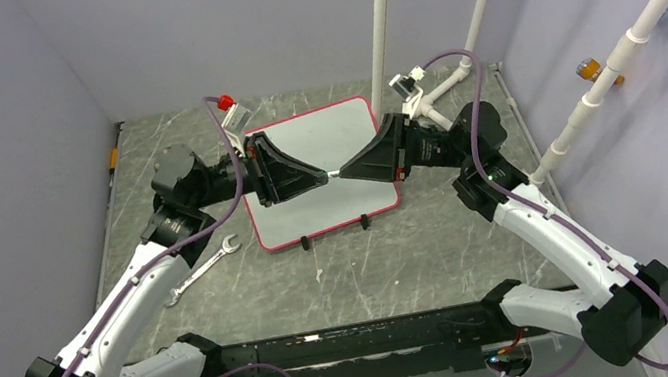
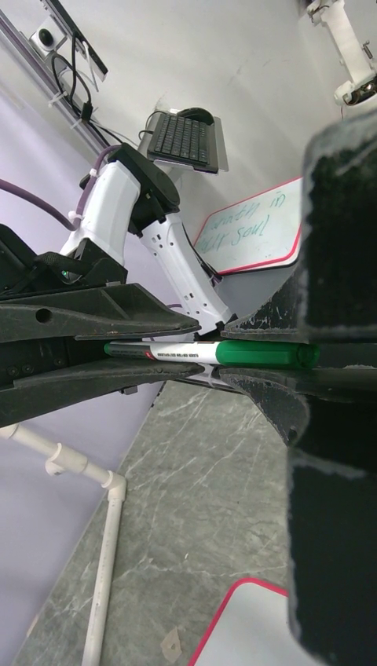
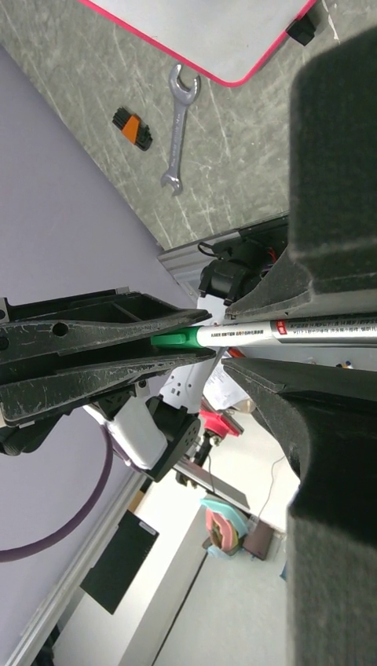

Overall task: Write a sentence on the whiteboard
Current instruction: Open the pen cap from the whiteboard marker.

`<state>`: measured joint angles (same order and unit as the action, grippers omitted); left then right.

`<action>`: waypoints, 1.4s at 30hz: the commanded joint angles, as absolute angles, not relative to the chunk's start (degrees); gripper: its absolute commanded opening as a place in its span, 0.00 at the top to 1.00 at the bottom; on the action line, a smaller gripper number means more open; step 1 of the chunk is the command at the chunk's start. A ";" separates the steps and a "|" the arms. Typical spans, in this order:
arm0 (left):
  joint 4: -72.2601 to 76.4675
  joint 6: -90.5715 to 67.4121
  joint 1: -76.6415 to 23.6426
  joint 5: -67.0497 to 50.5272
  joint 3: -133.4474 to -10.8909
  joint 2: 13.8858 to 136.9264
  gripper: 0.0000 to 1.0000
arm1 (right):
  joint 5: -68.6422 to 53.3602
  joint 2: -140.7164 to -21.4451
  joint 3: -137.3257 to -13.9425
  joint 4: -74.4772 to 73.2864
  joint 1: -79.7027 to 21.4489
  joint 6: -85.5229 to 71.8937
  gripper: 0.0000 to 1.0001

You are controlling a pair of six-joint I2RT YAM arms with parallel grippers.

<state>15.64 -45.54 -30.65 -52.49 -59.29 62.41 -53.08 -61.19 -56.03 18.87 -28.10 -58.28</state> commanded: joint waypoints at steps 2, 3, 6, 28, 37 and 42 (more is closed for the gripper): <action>18.10 -44.91 -30.76 -53.26 -60.20 62.30 1.00 | -53.61 -61.96 -59.14 20.32 -29.60 -57.25 0.74; 18.10 -44.85 -30.76 -53.20 -60.18 62.34 1.00 | -53.61 -62.08 -59.25 20.18 -29.76 -57.10 0.75; 18.15 -44.96 -30.76 -53.26 -60.28 62.53 1.00 | -53.34 -62.26 -59.66 19.01 -30.37 -56.21 0.75; 16.15 -43.49 -30.78 -52.34 -58.34 60.42 1.00 | -47.49 -59.74 -57.00 18.45 -31.57 -55.03 1.00; 17.83 -44.78 -30.77 -51.99 -57.12 59.96 1.00 | -47.38 -58.72 -56.95 17.40 -31.56 -54.90 0.92; 18.80 -45.60 -31.26 -52.00 -57.66 60.78 1.00 | -47.73 -59.19 -57.13 16.93 -31.96 -54.57 0.90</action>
